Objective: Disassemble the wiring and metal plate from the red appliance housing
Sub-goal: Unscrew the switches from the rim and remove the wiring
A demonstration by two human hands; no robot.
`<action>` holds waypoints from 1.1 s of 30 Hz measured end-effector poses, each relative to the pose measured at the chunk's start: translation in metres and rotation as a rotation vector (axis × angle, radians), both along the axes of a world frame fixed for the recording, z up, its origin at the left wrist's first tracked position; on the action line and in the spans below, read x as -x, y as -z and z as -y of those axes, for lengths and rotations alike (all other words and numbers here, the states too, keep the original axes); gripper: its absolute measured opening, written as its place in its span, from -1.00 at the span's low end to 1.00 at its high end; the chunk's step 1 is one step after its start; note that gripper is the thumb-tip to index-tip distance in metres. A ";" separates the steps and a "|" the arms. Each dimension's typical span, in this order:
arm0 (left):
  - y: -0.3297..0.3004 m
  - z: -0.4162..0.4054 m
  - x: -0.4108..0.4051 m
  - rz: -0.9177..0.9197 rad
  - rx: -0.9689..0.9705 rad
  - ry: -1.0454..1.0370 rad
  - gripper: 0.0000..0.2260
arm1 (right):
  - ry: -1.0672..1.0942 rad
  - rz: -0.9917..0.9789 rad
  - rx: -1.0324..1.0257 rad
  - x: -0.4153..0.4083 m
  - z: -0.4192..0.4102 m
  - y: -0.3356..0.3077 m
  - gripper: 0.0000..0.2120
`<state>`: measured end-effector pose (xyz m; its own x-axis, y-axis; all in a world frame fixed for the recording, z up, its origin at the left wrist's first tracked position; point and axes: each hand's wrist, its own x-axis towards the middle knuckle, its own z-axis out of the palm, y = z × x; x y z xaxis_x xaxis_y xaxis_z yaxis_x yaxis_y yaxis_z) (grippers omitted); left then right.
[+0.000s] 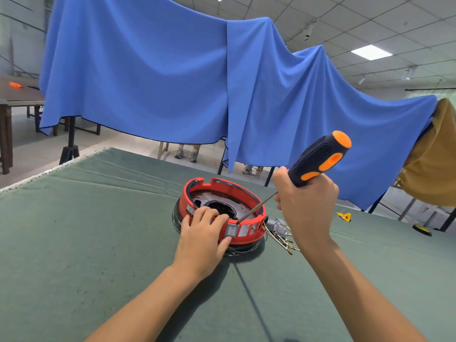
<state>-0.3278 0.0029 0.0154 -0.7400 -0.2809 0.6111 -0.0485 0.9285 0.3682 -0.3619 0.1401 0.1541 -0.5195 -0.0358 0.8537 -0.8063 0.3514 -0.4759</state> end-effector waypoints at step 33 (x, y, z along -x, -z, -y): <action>-0.006 -0.003 0.001 -0.039 -0.026 -0.033 -0.63 | 0.100 0.247 -0.107 0.073 0.092 -0.032 -0.67</action>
